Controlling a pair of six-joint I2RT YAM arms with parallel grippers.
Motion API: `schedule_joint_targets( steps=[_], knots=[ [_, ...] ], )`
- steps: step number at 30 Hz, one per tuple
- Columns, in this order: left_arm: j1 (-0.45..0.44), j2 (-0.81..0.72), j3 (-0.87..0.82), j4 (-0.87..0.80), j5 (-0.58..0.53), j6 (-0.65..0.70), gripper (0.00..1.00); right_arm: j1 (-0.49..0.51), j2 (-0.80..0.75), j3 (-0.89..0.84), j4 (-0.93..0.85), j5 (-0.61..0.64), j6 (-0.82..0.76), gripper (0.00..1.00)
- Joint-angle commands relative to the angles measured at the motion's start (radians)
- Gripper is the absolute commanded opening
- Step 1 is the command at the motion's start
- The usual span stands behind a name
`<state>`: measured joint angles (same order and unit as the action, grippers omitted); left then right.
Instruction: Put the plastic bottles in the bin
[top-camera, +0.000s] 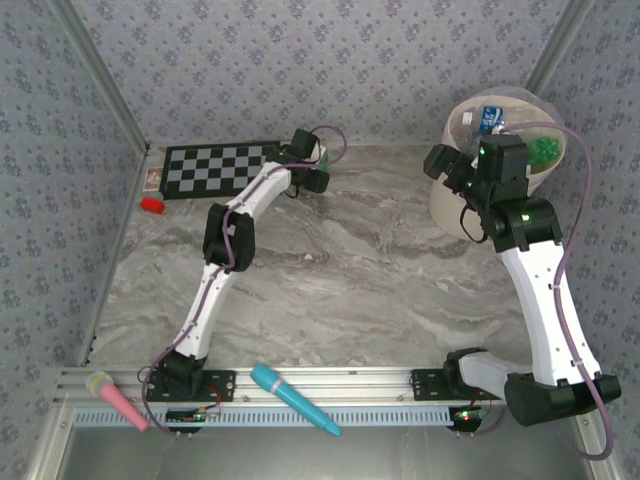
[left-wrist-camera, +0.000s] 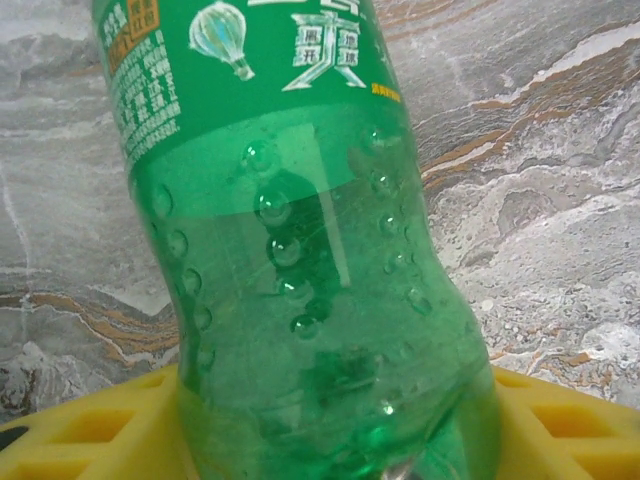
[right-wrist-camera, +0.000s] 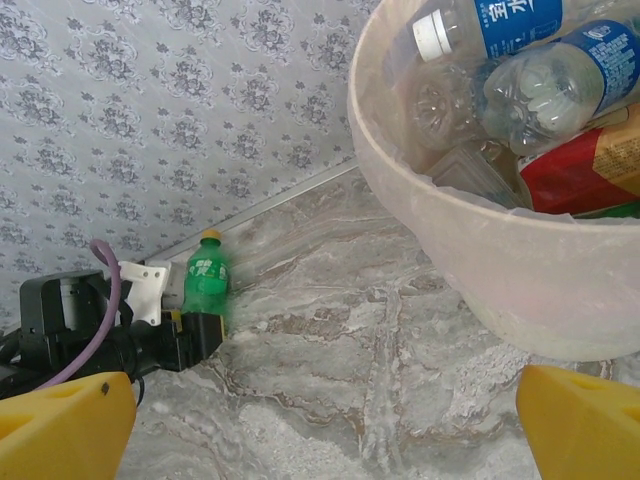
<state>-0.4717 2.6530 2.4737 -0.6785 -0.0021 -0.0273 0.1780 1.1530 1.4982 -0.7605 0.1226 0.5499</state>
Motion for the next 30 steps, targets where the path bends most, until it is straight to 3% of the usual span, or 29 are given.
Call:
schedule_joint_targets(
  steps=[1,6,16,25,30],
  knots=[
    [-0.007,-0.012,-0.001,-0.048,-0.013,-0.012,0.59,-0.006,-0.031,-0.017,-0.004,0.002,0.016,1.00],
    [-0.011,-0.117,-0.123,-0.007,0.025,-0.064,0.55,-0.005,-0.045,-0.040,0.005,-0.017,0.017,1.00],
    [-0.032,-0.495,-0.575,0.278,0.117,-0.194,0.54,-0.004,-0.017,-0.048,0.063,-0.082,-0.054,1.00],
    [-0.117,-0.804,-0.843,0.358,0.102,-0.212,0.55,-0.081,0.081,-0.060,0.260,-0.433,0.035,0.99],
    [-0.188,-0.972,-0.946,0.399,0.105,-0.201,0.55,-0.092,0.174,-0.009,0.316,-0.595,0.071,0.77]
  ],
)
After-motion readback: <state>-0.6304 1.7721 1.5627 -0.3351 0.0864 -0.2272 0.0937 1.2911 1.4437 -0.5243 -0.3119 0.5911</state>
